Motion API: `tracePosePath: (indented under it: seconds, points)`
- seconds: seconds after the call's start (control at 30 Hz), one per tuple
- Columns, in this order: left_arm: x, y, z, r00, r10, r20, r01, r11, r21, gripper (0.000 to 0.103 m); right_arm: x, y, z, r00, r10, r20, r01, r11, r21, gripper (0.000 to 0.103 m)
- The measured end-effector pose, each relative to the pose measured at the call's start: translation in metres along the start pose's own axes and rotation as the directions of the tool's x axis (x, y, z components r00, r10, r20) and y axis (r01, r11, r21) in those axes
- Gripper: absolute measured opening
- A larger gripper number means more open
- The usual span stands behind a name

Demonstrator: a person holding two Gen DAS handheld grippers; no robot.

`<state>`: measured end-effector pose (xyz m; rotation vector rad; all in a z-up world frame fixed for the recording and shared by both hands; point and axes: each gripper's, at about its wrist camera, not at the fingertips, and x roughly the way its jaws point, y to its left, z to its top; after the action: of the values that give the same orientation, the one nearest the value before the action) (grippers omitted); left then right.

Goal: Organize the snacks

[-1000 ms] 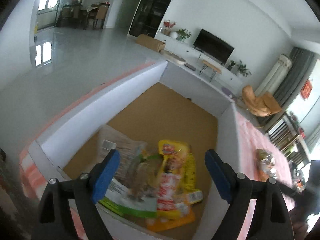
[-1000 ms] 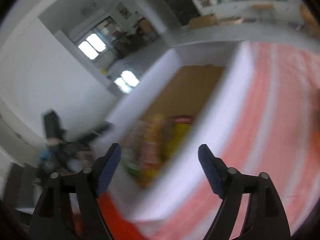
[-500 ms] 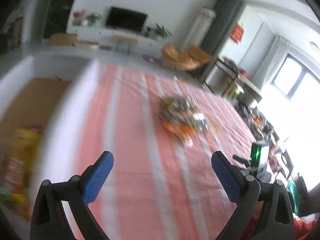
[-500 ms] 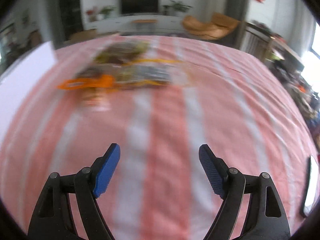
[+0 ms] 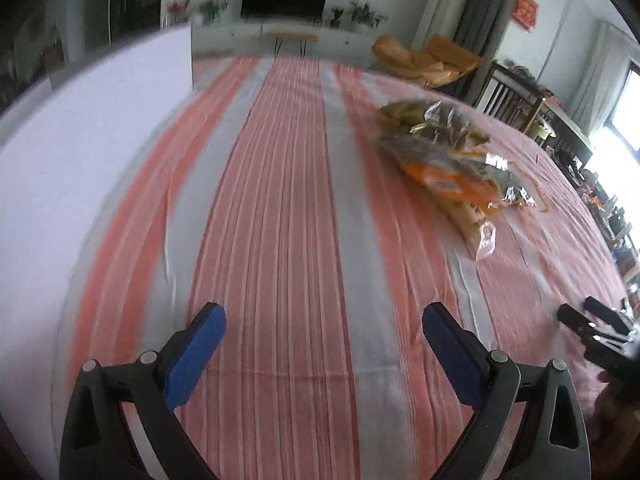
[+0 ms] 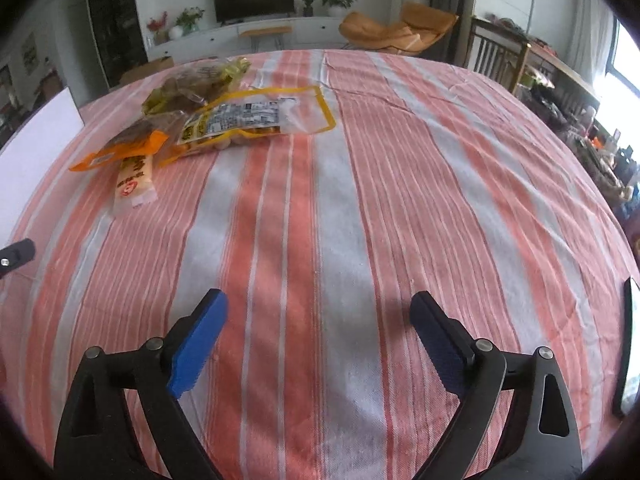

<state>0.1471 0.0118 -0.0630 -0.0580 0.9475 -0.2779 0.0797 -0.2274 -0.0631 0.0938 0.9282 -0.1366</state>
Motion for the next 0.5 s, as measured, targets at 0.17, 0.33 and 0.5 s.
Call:
tracePosePath:
  seconds: [0.17,0.33,0.5]
  points:
    - [0.007,-0.015,-0.003,0.996,0.091,-0.020,-0.088,0.989,0.115,0.099,0.000,-0.002,0.000,1.000,0.007,-0.002,-0.007,1.000,0.003,0.095]
    - [0.008,-0.020,-0.003,0.995,0.100,-0.030,-0.095,0.986,0.139,0.103,-0.001,-0.002,0.000,1.000,0.007,-0.002,-0.007,1.000,0.003,0.096]
    - [0.009,-0.019,-0.003,0.995,0.099,-0.030,-0.094,0.986,0.138,0.103,-0.001,-0.002,0.000,1.000,0.007,-0.002,-0.007,1.000,0.003,0.096]
